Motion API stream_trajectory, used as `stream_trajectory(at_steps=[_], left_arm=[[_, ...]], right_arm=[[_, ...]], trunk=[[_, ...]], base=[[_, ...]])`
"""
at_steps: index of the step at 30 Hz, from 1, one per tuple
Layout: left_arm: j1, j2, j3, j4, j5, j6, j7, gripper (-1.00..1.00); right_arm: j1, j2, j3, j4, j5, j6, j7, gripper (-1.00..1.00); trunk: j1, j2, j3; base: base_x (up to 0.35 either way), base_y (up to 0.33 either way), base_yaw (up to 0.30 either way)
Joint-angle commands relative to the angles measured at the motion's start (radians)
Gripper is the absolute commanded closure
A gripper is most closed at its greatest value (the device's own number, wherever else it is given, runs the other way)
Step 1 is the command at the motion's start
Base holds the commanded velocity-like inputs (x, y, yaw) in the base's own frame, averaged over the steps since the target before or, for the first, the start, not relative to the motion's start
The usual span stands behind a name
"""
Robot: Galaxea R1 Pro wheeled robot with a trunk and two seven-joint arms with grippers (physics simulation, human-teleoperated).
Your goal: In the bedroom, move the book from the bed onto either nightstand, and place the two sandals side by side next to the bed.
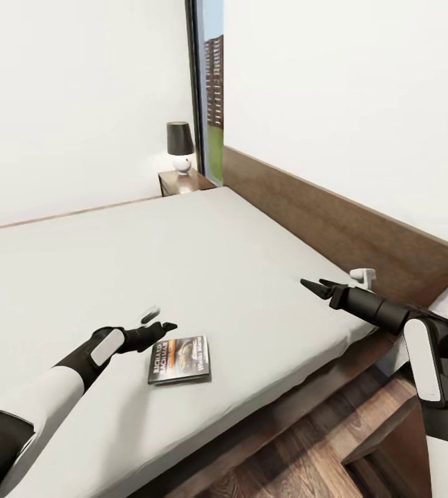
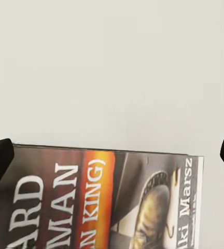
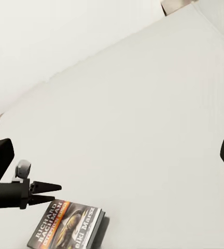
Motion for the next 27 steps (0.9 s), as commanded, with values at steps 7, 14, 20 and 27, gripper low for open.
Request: stream_trajectory(at_steps=[7,14,20,27], left_arm=[[0.000,0.001,-0.002,0.019,0.002,0.001,-0.002,-1.00],[0.000,0.001,0.000,0.024,0.002,0.001,-0.001,-1.00],[-0.001,0.001,0.001,0.026,0.002,0.001,0.000,-1.00],[-0.001,0.001,0.001,0.026,0.002,0.004,-0.001,-1.00]], right_arm=[[-0.001,0.000,-0.001,0.000,0.000,0.005,0.003,-1.00],[-0.001,0.000,-0.001,0.000,0.000,0.004,0.003,-1.00],[-0.001,0.000,0.000,0.000,0.000,0.004,0.003,-1.00],[-0.001,0.000,0.000,0.000,0.000,0.004,0.003,-1.00]], trunk=[[0.000,0.000,-0.001],[0.000,0.000,-0.001],[0.000,0.000,-0.001],[0.000,0.000,-0.001]], base=[[0.000,0.000,-0.022],[0.000,0.000,-0.006],[0.000,0.000,-0.002],[0.000,0.000,0.000]])
